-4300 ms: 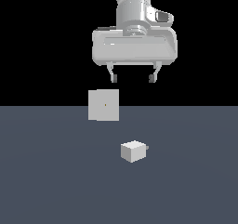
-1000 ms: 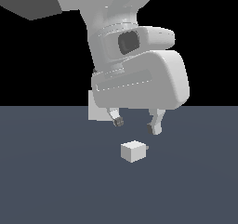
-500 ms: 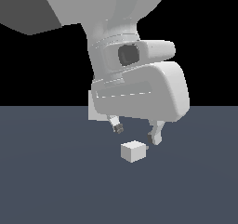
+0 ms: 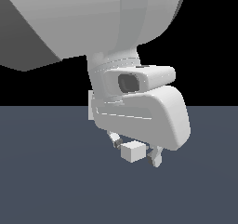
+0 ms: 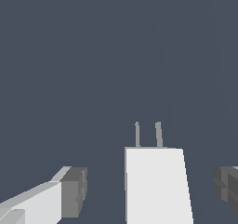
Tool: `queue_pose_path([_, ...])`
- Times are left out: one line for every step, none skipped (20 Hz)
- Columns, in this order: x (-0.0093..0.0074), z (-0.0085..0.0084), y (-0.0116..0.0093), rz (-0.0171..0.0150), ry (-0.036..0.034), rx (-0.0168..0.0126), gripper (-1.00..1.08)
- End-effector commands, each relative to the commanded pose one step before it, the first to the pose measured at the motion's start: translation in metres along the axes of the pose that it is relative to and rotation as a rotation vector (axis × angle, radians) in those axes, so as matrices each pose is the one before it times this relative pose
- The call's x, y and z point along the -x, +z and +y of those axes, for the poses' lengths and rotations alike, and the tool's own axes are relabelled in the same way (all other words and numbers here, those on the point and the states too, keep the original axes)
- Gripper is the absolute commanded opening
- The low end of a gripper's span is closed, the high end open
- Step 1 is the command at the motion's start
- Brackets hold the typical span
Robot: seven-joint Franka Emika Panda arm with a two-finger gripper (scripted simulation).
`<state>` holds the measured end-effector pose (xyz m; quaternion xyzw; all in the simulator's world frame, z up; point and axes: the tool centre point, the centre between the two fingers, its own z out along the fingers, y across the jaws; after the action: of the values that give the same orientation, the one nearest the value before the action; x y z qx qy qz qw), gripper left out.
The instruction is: Plug the charger into the wall socket.
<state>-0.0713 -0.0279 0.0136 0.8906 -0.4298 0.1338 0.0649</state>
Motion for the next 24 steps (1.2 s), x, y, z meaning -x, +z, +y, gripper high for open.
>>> queue_pose_path([0.00054,-0.00047,0.00213,0.0004,0.00027,-0.00103,1.0])
queue_pose_path([0.0,0.0,0.0,0.0,0.0,0.0,-1.0])
queue_pose_path([0.0,0.0,0.0,0.0,0.0,0.0,-1.0])
queue_pose_path([0.0,0.0,0.0,0.0,0.0,0.0,-1.0])
queue_pose_path([0.0,0.0,0.0,0.0,0.0,0.0,-1.0])
queue_pose_path([0.0,0.0,0.0,0.0,0.0,0.0,-1.0])
queue_pose_path([0.0,0.0,0.0,0.0,0.0,0.0,-1.0])
queue_pose_path([0.0,0.0,0.0,0.0,0.0,0.0,-1.0])
queue_pose_path([0.0,0.0,0.0,0.0,0.0,0.0,-1.0])
queue_pose_path([0.0,0.0,0.0,0.0,0.0,0.0,-1.0])
queue_pose_path([0.0,0.0,0.0,0.0,0.0,0.0,-1.0])
queue_pose_path([-0.00019,-0.00008,-0.00036,0.00045,0.00027,-0.00044,-1.0])
queue_pose_path([0.0,-0.00015,0.00001,-0.0001,-0.00096,-0.00015,-1.0])
queue_pose_path([-0.00027,-0.00027,-0.00021,0.00008,-0.00228,-0.00071,-1.0])
queue_pose_path([-0.00037,-0.00053,-0.00036,0.00011,-0.00401,-0.00123,-1.0])
queue_pose_path([-0.00053,-0.00074,-0.00049,0.00016,-0.0056,-0.00172,-1.0])
queue_pose_path([-0.00067,-0.00095,-0.00064,0.0002,-0.0072,-0.00221,-1.0])
queue_pose_path([-0.00082,-0.00116,-0.00078,0.00024,-0.00878,-0.0027,-1.0])
queue_pose_path([-0.00096,-0.00137,-0.00092,0.00028,-0.01035,-0.00319,-1.0])
queue_pose_path([-0.0011,-0.00158,-0.00106,0.00032,-0.01191,-0.00367,-1.0])
queue_pose_path([-0.00125,-0.00179,-0.00119,0.00036,-0.01344,-0.00414,-1.0])
queue_pose_path([-0.00138,-0.002,-0.00133,0.0004,-0.01497,-0.00462,-1.0])
queue_pose_path([-0.00151,-0.0022,-0.00147,0.00043,-0.01648,-0.00508,-1.0])
queue_pose_path([-0.00165,-0.0024,-0.0016,0.00047,-0.01793,-0.00553,-1.0])
